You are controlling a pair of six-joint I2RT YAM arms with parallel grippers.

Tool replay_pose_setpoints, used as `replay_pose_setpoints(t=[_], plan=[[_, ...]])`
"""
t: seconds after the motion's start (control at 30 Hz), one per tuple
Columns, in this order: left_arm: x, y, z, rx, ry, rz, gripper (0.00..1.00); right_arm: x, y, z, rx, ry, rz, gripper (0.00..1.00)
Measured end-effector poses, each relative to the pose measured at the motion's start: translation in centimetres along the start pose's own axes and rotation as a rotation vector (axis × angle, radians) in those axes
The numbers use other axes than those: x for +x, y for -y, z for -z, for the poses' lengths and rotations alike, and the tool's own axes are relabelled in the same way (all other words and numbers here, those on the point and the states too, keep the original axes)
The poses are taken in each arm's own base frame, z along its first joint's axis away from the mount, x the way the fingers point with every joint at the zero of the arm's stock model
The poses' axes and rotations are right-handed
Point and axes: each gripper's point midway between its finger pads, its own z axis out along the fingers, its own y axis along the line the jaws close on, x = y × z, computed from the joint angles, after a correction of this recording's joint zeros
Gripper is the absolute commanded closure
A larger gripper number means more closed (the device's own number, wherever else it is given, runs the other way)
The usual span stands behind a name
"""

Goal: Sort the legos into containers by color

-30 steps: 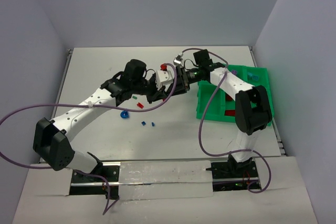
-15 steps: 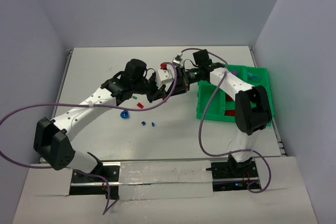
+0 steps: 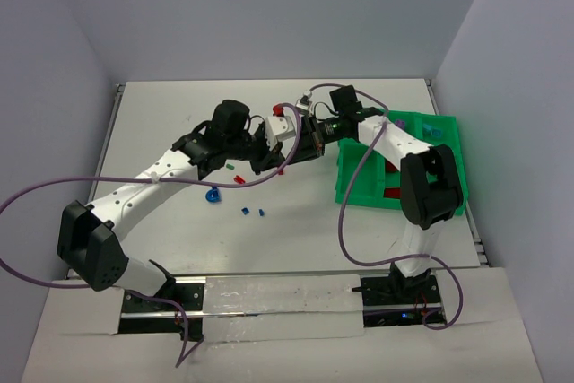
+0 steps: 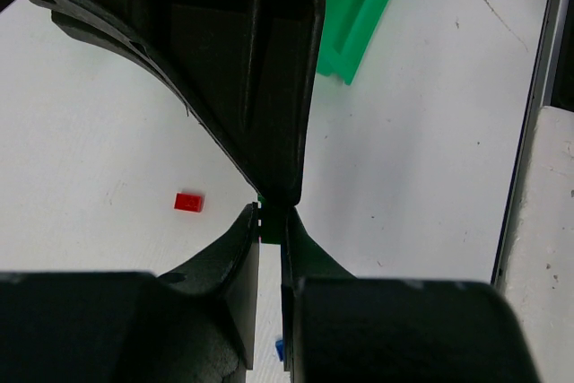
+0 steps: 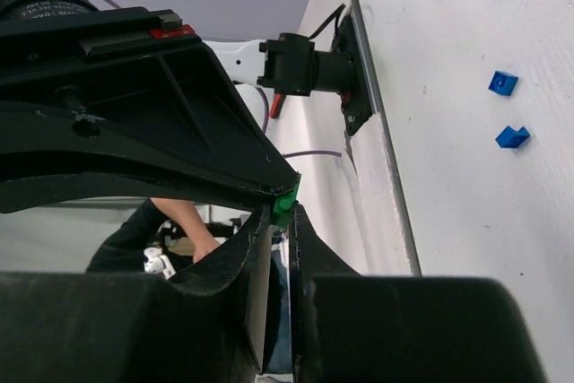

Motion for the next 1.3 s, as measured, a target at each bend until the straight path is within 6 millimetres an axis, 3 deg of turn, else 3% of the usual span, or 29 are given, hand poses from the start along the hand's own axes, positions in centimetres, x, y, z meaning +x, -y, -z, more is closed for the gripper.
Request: replay_pose_setpoints(t=[0.07, 0.1, 0.17, 0.23, 0.27, 0.33, 0.47, 0.57, 0.7, 0.83, 1.1, 1.3], plan=[[0.1, 0.0, 0.0, 0.001, -0.002, 0.005, 0.94, 0.0, 0.1, 0.0, -0.002, -0.002, -0.009, 0.97], [0.1, 0.0, 0.0, 0.001, -0.004, 0.008, 0.85, 0.1, 0.1, 0.0, -0.004, -0.004, -0.012, 1.0], [0.2, 0.1, 0.0, 0.002, -0.006, 0.013, 0.51, 0.1, 0.2, 0.0, -0.006, -0.005, -0.017, 1.0], [0.1, 0.1, 0.0, 0.002, -0.004, 0.015, 0.37, 0.1, 0.2, 0.0, -0.006, -0.006, -0.016, 1.0], [0.0, 0.1, 0.0, 0.004, 0.0, 0.017, 0.22, 0.1, 0.2, -0.1, -0.005, -0.006, -0.014, 1.0], [-0.1, 0.1, 0.0, 0.004, 0.002, 0.024, 0.08, 0.1, 0.3, 0.0, 0.0, -0.004, -0.011, 1.0], [0.0, -0.3, 0.3, -0.002, 0.003, 0.032, 0.03, -0.3, 1.0, 0.7, 0.031, 0.023, -0.009, 1.0], [0.1, -1.6, 1.5, -0.034, 0.017, 0.056, 0.02, -0.7, 2.2, 2.7, 0.089, 0.075, -0.016, 1.0], [0.8, -4.8, 4.7, -0.143, 0.04, 0.105, 0.01, -1.9, 3.8, 7.3, 0.23, 0.173, 0.005, 1.0], [2.2, -7.2, 6.9, -0.24, 0.037, 0.149, 0.01, -2.0, 4.6, 13.4, 0.433, 0.276, 0.065, 1.0], [5.1, -8.6, 7.0, -0.303, -0.018, 0.247, 0.01, 2.2, 2.8, 26.7, 0.999, 0.466, 0.167, 1.0], [6.5, -9.5, 6.1, -0.306, -0.05, 0.323, 0.01, 8.0, 3.8, 34.9, 1.349, 0.49, 0.055, 1.0]])
